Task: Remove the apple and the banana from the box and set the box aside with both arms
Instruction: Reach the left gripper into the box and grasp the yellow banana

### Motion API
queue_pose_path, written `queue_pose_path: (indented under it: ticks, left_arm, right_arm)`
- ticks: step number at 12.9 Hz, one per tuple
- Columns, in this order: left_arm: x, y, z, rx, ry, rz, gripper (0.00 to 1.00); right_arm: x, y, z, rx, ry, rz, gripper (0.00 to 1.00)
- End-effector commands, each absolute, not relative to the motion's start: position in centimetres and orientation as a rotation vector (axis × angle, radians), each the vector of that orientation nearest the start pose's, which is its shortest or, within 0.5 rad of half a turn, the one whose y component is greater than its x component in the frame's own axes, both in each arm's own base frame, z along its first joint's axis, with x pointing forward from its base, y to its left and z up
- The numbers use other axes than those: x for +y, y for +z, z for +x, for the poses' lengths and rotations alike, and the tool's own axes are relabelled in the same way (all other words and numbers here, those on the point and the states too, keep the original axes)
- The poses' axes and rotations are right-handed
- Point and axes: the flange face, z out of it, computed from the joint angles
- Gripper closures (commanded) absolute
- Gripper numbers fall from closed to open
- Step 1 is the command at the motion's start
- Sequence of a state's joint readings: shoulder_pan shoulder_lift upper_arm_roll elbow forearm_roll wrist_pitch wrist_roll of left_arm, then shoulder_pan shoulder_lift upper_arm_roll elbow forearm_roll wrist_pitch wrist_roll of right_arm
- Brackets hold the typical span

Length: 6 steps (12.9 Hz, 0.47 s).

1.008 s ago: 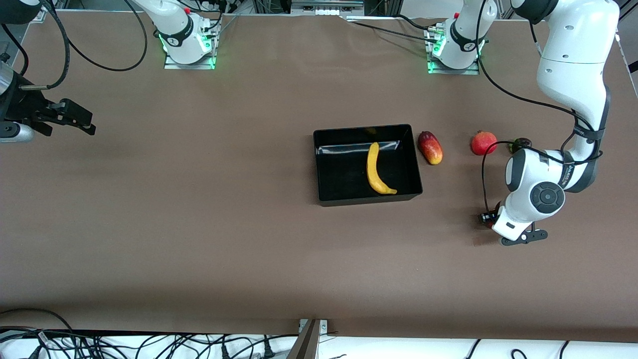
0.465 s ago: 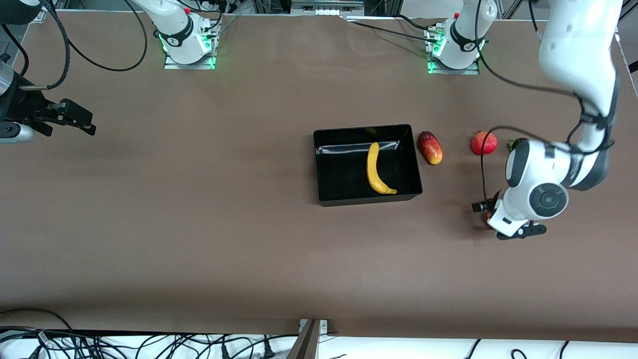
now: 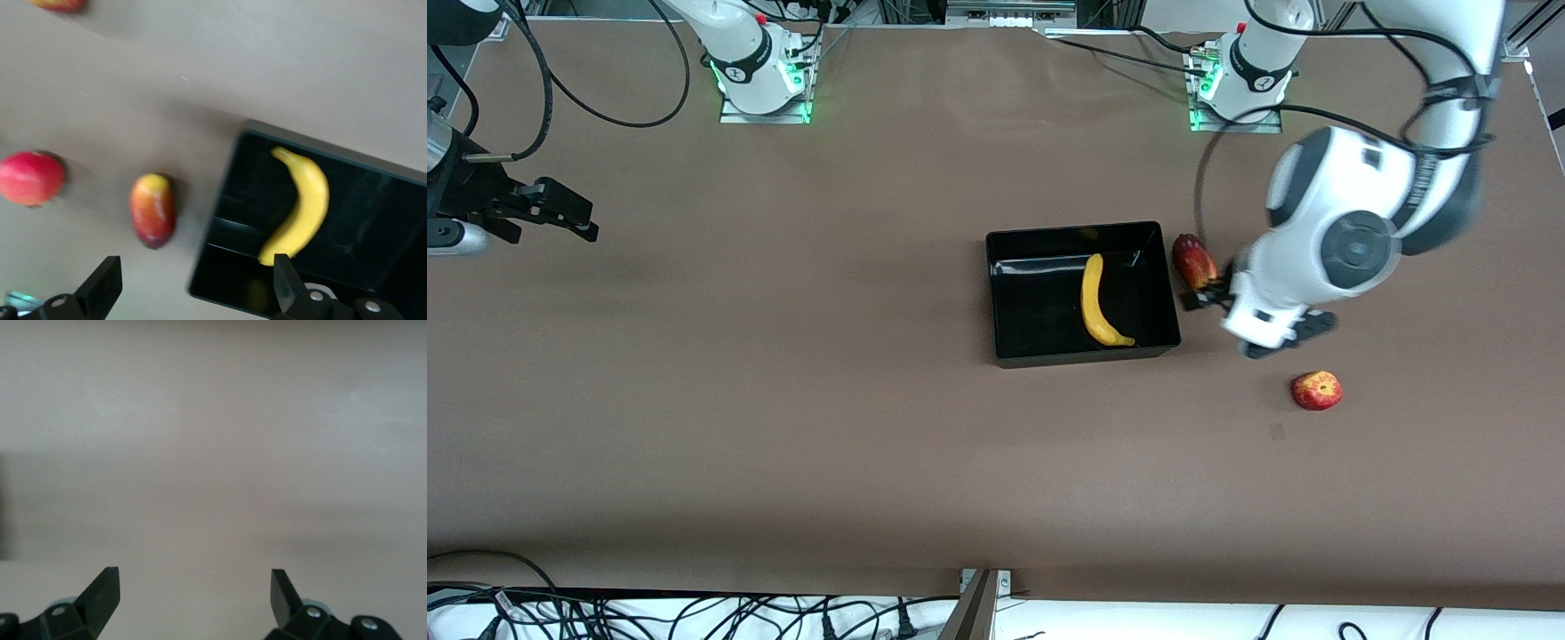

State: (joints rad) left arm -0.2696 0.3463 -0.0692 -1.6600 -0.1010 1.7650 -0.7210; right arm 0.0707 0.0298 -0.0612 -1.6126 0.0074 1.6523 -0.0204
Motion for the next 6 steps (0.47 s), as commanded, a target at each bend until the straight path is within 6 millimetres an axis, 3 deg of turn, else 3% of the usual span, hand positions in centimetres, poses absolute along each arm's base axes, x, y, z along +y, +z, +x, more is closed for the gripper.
queue_pose_path:
  ticks: [1,4,6]
  left_arm:
    - [-23.8,36.6,58.9,-0.739,0.379,-3.053,0.0]
    - [-27.6,31.2,58.0,-0.846,0.273,-3.061,0.0]
    - [-29.0,28.2,56.9,-0.866,0.199,-3.056,0.0]
  right_arm:
    - [0.5,59.9,57.1,-0.06,-0.027,-3.141,0.0]
    - [0.5,59.9,57.1,-0.06,-0.024,-3.141,0.0]
    - [0.5,60.0,57.1,-0.06,-0.029,-3.141,0.0]
